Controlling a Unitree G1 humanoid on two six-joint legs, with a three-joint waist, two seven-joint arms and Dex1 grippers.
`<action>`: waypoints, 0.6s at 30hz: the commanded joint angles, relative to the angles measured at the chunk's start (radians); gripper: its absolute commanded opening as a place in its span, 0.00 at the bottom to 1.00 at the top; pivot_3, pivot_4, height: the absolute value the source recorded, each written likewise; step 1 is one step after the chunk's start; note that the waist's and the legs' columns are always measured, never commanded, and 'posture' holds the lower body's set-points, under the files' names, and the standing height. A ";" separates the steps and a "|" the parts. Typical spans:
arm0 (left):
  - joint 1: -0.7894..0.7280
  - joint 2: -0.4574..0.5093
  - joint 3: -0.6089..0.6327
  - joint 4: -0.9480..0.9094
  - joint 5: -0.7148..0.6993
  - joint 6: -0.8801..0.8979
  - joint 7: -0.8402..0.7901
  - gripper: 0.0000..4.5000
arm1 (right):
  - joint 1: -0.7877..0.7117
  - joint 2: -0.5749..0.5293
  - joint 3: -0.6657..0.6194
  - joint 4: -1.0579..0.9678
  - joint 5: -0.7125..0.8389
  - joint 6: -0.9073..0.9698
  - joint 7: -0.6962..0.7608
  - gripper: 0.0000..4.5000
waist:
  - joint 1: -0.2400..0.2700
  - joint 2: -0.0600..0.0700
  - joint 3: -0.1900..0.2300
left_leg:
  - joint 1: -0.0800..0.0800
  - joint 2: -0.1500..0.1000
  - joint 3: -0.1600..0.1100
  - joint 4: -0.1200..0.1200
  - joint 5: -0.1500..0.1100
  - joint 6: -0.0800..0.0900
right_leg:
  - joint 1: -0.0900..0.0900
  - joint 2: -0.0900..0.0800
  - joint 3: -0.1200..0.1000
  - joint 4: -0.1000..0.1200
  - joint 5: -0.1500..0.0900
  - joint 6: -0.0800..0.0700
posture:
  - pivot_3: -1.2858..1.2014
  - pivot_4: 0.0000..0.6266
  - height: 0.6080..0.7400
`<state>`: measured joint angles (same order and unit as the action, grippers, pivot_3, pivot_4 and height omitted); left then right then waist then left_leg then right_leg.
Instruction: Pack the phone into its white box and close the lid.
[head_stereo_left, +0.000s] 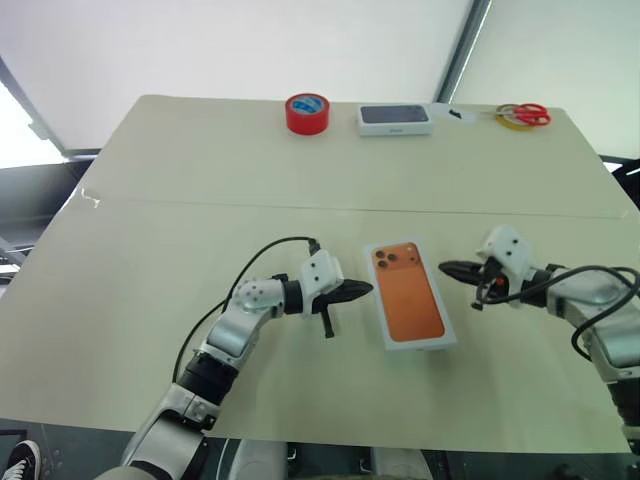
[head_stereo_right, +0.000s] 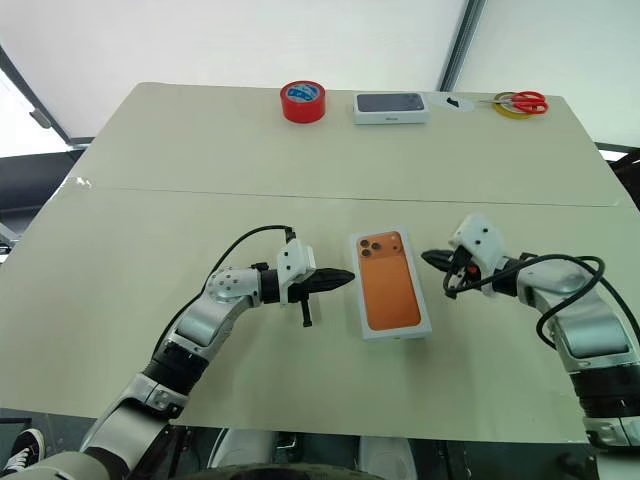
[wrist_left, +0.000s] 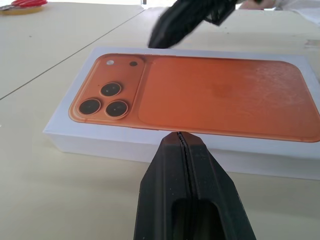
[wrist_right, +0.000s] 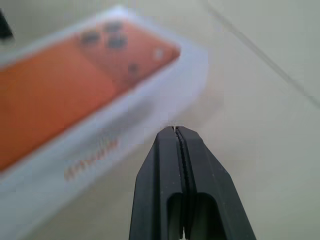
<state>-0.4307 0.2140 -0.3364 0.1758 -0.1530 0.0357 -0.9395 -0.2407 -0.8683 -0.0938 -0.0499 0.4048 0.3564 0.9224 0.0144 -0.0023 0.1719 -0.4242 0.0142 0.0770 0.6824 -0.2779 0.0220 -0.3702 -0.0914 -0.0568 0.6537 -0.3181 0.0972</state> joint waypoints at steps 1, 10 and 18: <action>0.013 -0.001 0.015 -0.034 -0.017 0.007 0.003 0.00 | -0.030 0.036 -0.079 -0.084 0.108 0.034 0.012 0.00 | -0.001 0.000 0.000 | 0.000 0.000 0.000 0.000 0.000 0.000 | 0.000 0.000 0.000 0.000 0.000 0.000 | 0.52 0.24 0.92; 0.005 -0.013 0.005 -0.039 -0.009 0.005 0.018 0.00 | 0.043 0.003 0.121 -0.021 -0.193 -0.124 0.002 0.00 | -0.001 0.000 0.000 | 0.000 -0.002 0.000 0.000 0.000 0.001 | 0.000 -0.002 0.000 0.000 0.000 0.000 | 0.52 0.24 0.92; 0.013 -0.002 0.008 -0.051 -0.011 0.016 0.017 0.00 | 0.060 -0.002 0.150 -0.022 -0.245 -0.214 0.048 0.00 | 0.000 -0.001 -0.001 | 0.004 -0.002 0.000 0.001 0.000 0.001 | 0.005 -0.002 0.000 0.000 0.000 0.000 | 0.52 0.24 0.92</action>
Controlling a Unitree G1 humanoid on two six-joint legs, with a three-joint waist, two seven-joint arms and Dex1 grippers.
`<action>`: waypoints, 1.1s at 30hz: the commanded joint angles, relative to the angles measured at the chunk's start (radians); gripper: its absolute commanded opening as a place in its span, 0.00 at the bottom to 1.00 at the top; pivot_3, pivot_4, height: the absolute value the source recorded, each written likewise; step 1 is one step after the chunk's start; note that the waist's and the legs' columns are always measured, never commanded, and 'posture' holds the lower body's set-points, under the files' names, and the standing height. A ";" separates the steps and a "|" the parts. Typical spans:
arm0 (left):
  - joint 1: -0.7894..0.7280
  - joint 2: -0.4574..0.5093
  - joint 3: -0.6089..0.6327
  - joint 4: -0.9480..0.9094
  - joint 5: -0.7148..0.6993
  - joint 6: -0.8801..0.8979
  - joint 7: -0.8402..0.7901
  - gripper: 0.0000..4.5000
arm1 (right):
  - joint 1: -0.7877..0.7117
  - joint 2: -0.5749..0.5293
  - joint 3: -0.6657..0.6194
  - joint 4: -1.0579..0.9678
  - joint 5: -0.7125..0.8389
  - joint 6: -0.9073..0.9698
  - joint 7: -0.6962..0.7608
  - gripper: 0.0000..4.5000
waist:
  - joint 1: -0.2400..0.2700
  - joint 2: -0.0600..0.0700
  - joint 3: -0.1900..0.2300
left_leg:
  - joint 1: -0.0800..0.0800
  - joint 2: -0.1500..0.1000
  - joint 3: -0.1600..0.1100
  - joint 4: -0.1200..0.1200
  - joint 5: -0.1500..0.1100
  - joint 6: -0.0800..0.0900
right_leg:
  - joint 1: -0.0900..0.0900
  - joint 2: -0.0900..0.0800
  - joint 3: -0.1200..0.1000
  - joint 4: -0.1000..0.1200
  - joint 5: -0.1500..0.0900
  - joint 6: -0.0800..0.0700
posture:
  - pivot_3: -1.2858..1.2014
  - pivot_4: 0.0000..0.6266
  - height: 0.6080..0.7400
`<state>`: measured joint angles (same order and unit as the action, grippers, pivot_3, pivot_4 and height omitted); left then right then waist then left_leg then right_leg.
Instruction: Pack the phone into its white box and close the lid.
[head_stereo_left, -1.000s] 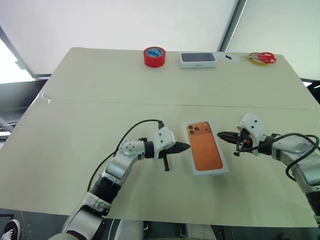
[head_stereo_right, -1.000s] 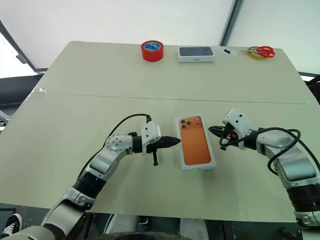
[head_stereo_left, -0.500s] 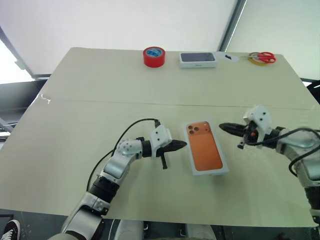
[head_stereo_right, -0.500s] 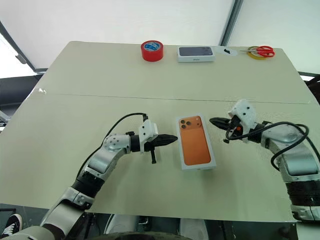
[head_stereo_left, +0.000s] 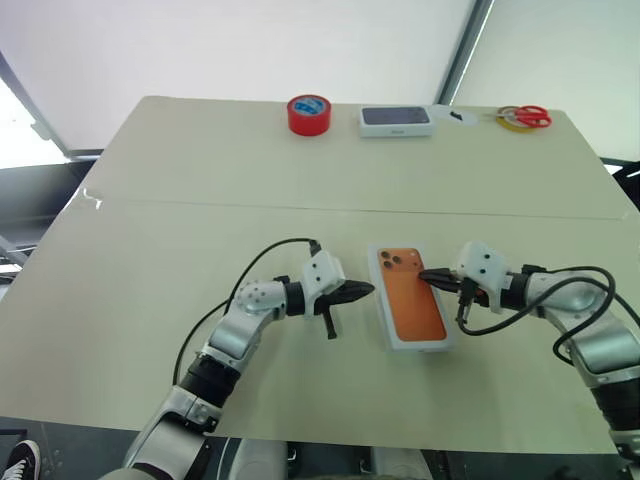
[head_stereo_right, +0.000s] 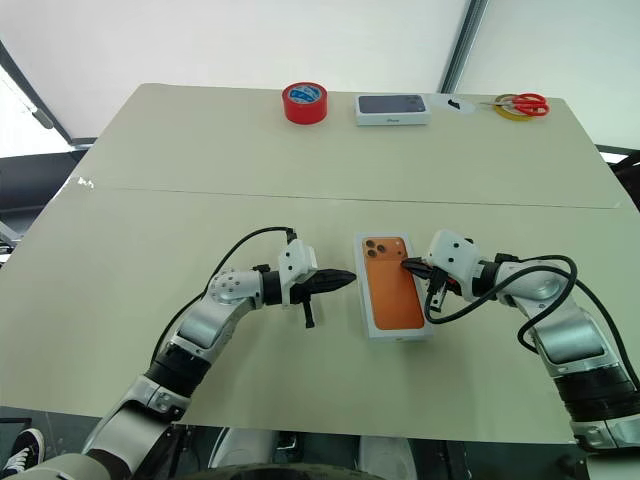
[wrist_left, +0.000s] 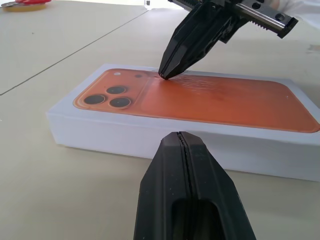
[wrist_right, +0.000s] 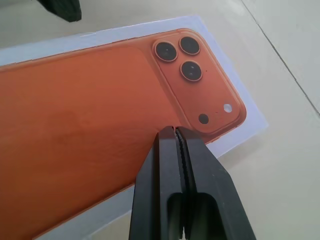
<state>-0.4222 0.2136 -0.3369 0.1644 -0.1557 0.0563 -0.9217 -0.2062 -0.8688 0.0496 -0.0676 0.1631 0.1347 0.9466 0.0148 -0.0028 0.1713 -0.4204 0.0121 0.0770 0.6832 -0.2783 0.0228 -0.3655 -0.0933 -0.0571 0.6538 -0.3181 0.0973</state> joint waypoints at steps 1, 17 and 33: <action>0.003 -0.003 0.012 -0.037 -0.010 -0.006 0.003 0.00 | 0.020 0.007 0.004 -0.014 0.001 0.021 0.018 0.00 | -0.001 0.000 0.000 | 0.000 0.000 0.000 0.000 0.000 0.000 | 0.000 0.000 0.000 0.000 0.000 0.000 | 0.52 0.24 0.92; -0.198 -0.124 -0.040 0.262 0.083 -0.041 0.022 0.00 | 0.025 0.029 -0.097 -0.056 0.141 0.065 0.082 0.00 | 0.000 -0.001 0.000 | 0.003 0.001 0.000 0.000 0.000 0.000 | 0.002 0.001 0.000 0.000 0.000 0.000 | 0.52 0.24 0.92; -0.140 -0.015 0.131 0.049 -0.059 0.137 -0.021 0.75 | 0.064 0.009 -0.113 -0.092 0.222 0.153 0.152 0.78 | -0.009 -0.003 -0.005 | 0.010 0.001 -0.001 -0.004 -0.001 0.000 | 0.009 -0.001 0.000 -0.004 0.000 0.000 | 0.52 0.24 0.92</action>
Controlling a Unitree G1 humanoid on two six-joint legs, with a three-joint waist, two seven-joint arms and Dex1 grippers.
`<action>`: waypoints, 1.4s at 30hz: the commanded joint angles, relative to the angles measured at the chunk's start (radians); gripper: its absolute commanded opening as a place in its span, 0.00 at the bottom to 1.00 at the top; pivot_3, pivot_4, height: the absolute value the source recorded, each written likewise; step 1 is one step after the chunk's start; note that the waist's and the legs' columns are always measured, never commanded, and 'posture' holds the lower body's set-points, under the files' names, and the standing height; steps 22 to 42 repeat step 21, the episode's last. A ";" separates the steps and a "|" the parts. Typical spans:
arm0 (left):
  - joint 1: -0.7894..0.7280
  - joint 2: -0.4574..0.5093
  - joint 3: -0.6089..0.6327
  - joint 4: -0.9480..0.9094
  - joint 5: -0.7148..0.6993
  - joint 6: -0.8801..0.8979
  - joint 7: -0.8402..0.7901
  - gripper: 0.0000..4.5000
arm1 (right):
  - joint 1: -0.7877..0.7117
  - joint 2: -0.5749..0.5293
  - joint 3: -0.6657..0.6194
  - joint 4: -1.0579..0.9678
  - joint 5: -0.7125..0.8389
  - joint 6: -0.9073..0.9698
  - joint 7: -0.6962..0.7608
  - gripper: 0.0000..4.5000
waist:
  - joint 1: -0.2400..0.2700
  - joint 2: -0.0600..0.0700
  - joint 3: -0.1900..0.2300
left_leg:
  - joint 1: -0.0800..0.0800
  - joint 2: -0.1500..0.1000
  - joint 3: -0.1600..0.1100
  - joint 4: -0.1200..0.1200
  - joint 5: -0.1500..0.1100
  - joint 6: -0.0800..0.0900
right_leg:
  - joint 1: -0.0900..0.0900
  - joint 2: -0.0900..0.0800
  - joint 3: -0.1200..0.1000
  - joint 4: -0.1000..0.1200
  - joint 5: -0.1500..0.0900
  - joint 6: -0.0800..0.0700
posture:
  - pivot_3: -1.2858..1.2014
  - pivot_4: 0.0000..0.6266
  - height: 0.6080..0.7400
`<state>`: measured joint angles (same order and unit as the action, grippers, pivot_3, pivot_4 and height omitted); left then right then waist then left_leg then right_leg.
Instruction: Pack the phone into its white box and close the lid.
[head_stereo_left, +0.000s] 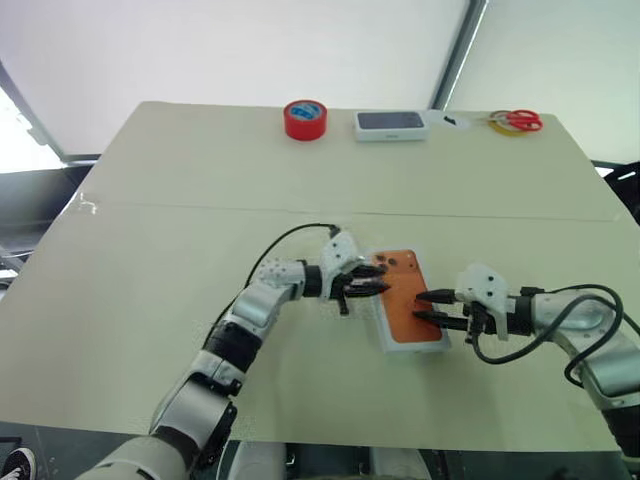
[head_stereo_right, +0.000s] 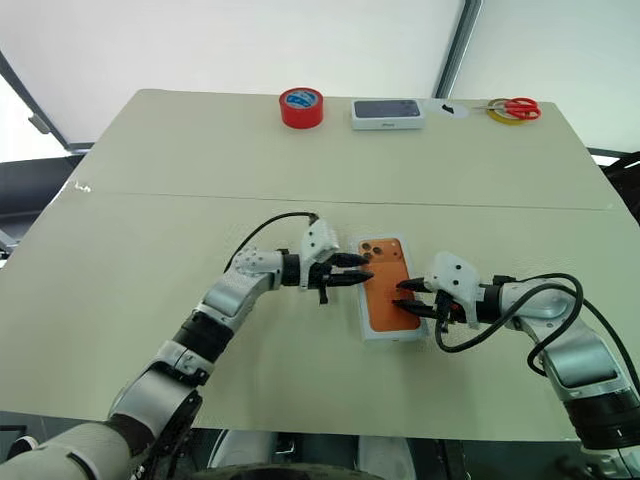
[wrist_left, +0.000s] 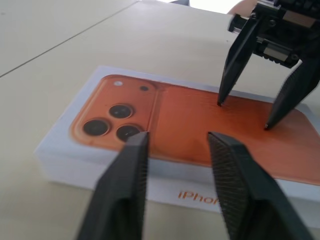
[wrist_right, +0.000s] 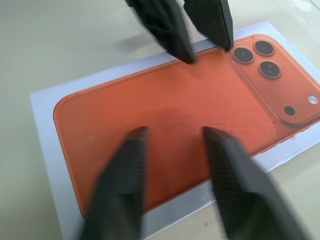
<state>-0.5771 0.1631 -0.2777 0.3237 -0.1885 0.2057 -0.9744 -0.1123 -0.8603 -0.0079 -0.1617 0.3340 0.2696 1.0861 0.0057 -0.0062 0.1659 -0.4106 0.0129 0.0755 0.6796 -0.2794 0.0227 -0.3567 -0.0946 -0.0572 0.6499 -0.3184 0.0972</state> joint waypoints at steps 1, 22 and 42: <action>0.030 0.057 0.093 -0.150 -0.030 -0.015 0.045 0.86 | -0.038 0.000 -0.066 0.007 0.060 0.019 0.014 0.89 | 0.000 0.001 0.000 | 0.000 0.000 0.000 0.000 0.000 0.000 | 0.000 0.000 0.000 0.000 0.000 0.000 | 0.52 0.24 0.92; 0.573 0.560 0.538 -0.484 -0.193 0.036 -0.020 0.97 | -0.071 -0.072 -0.205 0.242 0.053 -0.143 0.126 1.00 | -0.017 0.004 0.003 | 0.000 -0.001 0.000 -0.005 -0.001 0.000 | -0.001 -0.003 0.000 -0.003 0.000 -0.001 | 0.52 0.24 0.92; 0.573 0.560 0.538 -0.484 -0.193 0.036 -0.020 0.97 | -0.071 -0.072 -0.205 0.242 0.053 -0.143 0.126 1.00 | -0.017 0.004 0.003 | 0.000 -0.001 0.000 -0.005 -0.001 0.000 | -0.001 -0.003 0.000 -0.003 0.000 -0.001 | 0.52 0.24 0.92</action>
